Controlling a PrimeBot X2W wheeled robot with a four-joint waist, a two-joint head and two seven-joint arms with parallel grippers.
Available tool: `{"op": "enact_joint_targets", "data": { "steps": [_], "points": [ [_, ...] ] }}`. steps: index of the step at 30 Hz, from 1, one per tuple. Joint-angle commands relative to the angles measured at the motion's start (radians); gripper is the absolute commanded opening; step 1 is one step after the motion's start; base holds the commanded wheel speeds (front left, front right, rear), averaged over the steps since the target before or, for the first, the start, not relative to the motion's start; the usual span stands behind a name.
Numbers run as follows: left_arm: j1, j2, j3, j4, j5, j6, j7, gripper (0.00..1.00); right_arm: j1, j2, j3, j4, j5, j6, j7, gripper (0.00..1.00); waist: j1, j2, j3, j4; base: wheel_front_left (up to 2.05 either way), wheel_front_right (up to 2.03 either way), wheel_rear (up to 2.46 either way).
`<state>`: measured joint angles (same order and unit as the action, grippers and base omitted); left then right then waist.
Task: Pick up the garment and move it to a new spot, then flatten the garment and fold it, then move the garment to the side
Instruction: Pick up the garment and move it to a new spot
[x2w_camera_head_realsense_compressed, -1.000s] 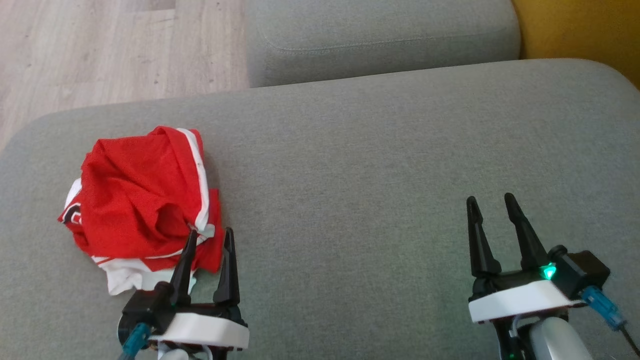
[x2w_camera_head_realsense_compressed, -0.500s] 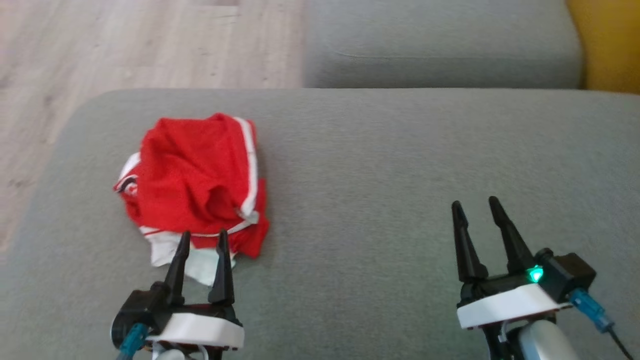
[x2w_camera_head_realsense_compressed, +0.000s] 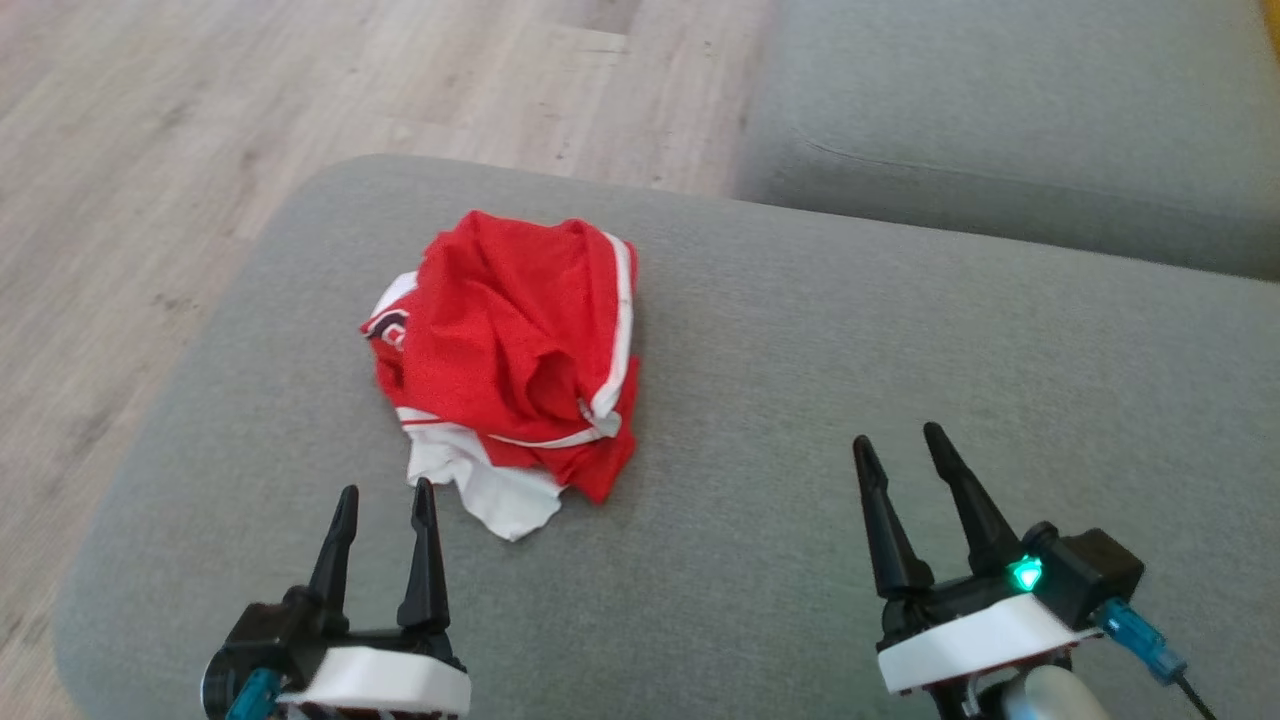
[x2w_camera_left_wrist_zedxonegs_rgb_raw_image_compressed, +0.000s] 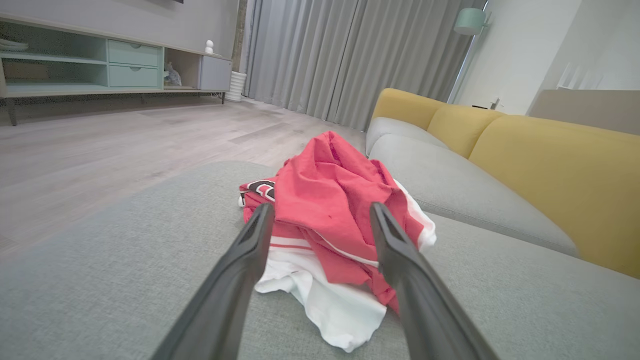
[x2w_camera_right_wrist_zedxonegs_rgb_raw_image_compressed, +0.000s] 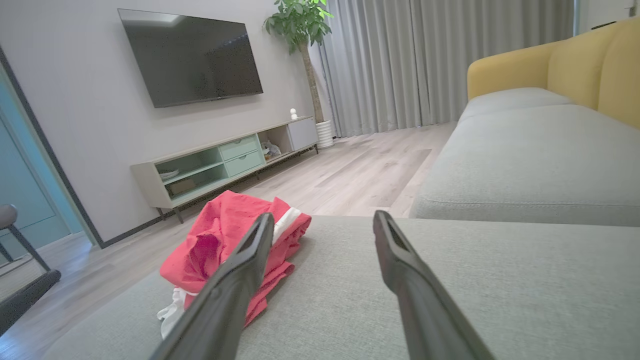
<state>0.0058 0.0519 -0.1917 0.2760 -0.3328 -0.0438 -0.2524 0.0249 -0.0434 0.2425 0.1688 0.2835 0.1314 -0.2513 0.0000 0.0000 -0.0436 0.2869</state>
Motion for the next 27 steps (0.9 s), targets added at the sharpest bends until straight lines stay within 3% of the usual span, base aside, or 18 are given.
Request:
{"op": "enact_joint_targets", "data": {
  "steps": [1, 9, 17, 22, 27],
  "points": [
    [-0.029, -0.002, 0.038, -0.034, 0.013, -0.001, -0.009, 1.00, -0.023, -0.007, 0.033, -0.032, 0.008, -0.001, -0.010, 1.00, 0.0000, 0.0000, -0.009, 0.031, 0.00, 0.00, 0.00],
    [-0.023, -0.002, 0.051, -0.039, 0.016, -0.001, -0.009, 1.00, -0.020, -0.007, 0.046, -0.032, 0.012, -0.001, -0.010, 1.00, 0.0000, 0.0000, -0.013, 0.061, 0.00, 0.00, 0.00],
    [-0.045, 0.005, 0.064, -0.032, 0.042, -0.015, -0.009, 1.00, -0.026, -0.007, 0.049, -0.033, 0.016, -0.001, -0.010, 1.00, 0.0000, 0.0000, 0.005, 0.044, 0.00, 0.00, 0.00],
    [-0.147, 0.073, 0.036, 0.010, 0.070, -0.055, 0.006, 1.00, -0.040, -0.007, 0.047, -0.036, 0.003, -0.001, -0.010, 1.00, 0.0000, 0.0000, 0.035, 0.016, 0.00, 0.00, 0.00],
    [-0.294, 0.133, -0.025, 0.054, 0.072, -0.078, 0.099, 1.00, -0.052, -0.007, 0.033, -0.037, -0.008, -0.001, -0.010, 1.00, 0.0000, 0.0000, 0.066, -0.004, 0.00, 0.00, 0.00]
  ]
}}
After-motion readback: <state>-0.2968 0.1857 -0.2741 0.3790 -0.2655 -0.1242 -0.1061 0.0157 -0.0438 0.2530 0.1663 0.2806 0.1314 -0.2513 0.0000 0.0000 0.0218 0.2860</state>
